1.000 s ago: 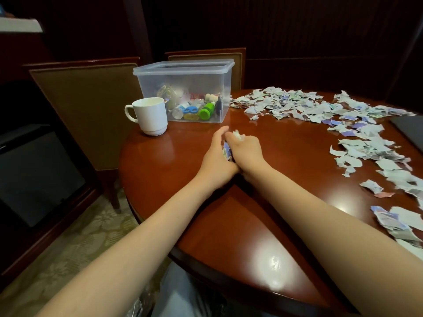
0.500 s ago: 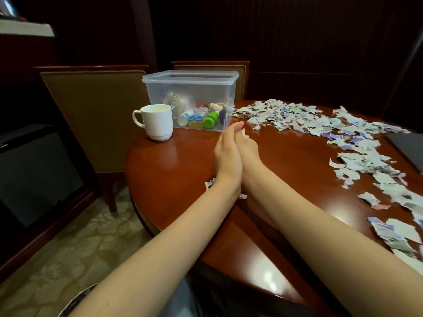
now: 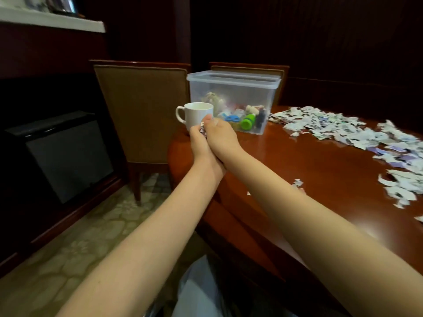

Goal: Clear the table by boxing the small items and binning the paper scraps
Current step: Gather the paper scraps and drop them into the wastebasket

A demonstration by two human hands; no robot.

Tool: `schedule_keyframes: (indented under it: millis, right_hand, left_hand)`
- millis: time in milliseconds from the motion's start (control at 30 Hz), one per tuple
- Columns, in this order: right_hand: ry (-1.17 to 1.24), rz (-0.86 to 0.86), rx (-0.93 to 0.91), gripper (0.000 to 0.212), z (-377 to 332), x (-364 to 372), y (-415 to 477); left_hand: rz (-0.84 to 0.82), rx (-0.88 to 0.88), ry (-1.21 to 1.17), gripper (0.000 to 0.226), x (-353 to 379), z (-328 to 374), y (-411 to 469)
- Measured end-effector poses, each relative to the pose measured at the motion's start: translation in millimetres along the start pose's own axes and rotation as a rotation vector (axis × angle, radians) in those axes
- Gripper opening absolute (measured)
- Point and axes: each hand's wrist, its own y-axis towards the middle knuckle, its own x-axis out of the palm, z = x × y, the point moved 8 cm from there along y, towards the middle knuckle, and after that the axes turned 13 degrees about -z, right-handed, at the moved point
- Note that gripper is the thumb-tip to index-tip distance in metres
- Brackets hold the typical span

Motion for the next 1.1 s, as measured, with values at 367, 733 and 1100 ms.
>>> schedule_keyframes:
  millis: [367,733,1100]
  right_hand:
    - [-0.158,-0.252,-0.031,0.043,-26,142,23]
    - [-0.089,-0.428,0.026,0.040,8,243,17]
    - [-0.080,-0.594,0.175,0.036,69,331,-11]
  left_hand:
    - [0.081,0.094,-0.035,0.035,-88,97,-40]
    - [0.309,0.162,-0.124,0.030,-191,123,-64]
    - [0.623,0.078,-0.123,0.036,-302,109,-109]
